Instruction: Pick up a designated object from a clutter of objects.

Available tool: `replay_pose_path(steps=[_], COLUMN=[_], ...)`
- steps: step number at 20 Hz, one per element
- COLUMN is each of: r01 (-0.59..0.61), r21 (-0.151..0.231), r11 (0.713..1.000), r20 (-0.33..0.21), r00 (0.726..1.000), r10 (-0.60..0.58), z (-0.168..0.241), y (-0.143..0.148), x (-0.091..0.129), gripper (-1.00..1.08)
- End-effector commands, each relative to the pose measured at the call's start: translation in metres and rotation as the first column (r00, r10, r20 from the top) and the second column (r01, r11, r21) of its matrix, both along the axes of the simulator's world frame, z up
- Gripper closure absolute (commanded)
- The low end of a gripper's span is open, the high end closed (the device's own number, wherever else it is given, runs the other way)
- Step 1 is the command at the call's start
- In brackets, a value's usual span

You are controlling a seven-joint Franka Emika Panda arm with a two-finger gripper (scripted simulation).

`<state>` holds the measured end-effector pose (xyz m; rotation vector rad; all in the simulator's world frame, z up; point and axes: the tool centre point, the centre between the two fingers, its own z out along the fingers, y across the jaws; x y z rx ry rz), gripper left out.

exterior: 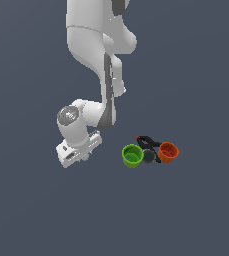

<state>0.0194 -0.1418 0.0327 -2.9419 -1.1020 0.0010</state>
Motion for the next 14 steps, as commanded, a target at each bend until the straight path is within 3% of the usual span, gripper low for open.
replay_pose_path(steps=[1,14], r01=[-0.001,-0.001], r21=[0.000,-0.001], r11=[1.000,1.000], r20=[0.001,0.001], r00=[1.000,1.000], r10=[0.001,0.001], z=[0.009,0.098], y=[0.008,0.085], x=[-0.002,-0.022], gripper=[1.08,1.08])
